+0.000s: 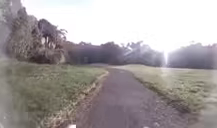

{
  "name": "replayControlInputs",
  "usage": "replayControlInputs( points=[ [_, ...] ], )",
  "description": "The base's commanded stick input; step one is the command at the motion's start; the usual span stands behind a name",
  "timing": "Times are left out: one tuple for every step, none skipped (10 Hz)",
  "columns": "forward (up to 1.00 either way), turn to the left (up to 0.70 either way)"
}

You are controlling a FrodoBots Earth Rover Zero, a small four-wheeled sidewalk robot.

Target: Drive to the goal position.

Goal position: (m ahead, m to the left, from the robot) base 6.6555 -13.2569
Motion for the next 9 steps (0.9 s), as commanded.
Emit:
replayControlInputs(
  points=[
    [0.70,-0.23],
    [0.70,-0.09],
    [0.70,-0.02],
    [0.70,0.00],
    [0.70,0.00],
    [0.70,0.00],
    [0.70,0.00],
    [0.70,0.00],
    [0.70,-0.01]
  ],
)
